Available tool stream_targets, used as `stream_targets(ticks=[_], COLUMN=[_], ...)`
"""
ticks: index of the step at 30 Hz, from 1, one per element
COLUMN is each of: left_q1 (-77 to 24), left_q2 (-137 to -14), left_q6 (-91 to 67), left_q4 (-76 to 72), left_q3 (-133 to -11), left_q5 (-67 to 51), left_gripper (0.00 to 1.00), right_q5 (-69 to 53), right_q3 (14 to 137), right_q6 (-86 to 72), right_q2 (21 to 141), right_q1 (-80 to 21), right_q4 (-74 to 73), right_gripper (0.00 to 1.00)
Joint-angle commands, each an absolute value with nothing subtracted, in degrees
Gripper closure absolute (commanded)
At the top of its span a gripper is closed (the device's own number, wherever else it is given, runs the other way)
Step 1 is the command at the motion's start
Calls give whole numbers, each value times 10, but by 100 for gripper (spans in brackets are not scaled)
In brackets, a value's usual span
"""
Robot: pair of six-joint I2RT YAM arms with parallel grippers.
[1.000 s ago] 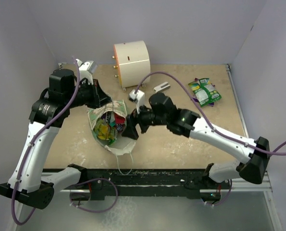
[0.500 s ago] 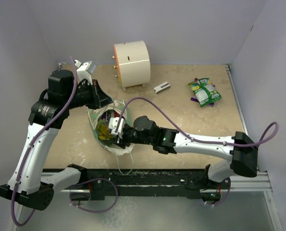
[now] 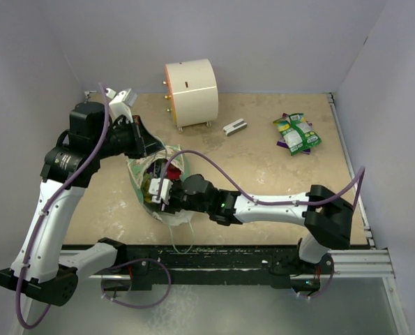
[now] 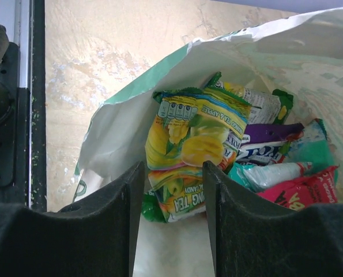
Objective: Take the snacks out of the paper bag
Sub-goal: Take out the snack from the paper bag.
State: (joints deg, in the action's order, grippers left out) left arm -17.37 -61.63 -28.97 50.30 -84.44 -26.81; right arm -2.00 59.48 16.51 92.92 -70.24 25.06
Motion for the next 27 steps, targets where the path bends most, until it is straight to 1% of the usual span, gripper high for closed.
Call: stream_targets(ticks=[1, 6, 8, 11, 14, 16, 19, 22, 24, 25, 27], left_q1=[-174, -174, -173, -174, -173, -174, -173, -174, -174, -173, -173], left_q2=[-601, -596, -592, -589, -586, -584, -581, -577, -574, -573, -571], left_q6=[-315, -324, -328, -331, -335, -338, -341, -338, -338, -337, -338], left_q4=[469, 473, 474, 477, 479, 477, 480, 485, 490, 492, 493], left_q3=[-845, -845, -844, -844, -842, -840, -838, -838, -838, -837, -835], left_q5=[-275, -272, -271, -274, -276, -280, -282, -282, -277, -275, -271], left_gripper=[100, 100, 100, 100, 100, 100, 100, 100, 100, 100, 100], right_q5=[-14, -22, -24, -28, -3, 29, 58, 79, 77, 75, 63], right_q3=[595, 594, 596, 598, 601, 612, 631, 633, 626, 624, 623], right_q6=[140, 122, 118, 108, 93, 83, 67, 61, 61, 60, 51], right_q2=[947, 976, 989, 1007, 1025, 1038, 1055, 1058, 1048, 1041, 1027], right_q1=[-703, -703, -703, -704, -703, -703, -703, -703, -704, -703, -703], right_q4=[330, 372, 384, 402, 426, 433, 424, 413, 409, 406, 390], right_gripper=[52, 51, 46, 44, 42, 44, 50, 60, 72, 82, 94])
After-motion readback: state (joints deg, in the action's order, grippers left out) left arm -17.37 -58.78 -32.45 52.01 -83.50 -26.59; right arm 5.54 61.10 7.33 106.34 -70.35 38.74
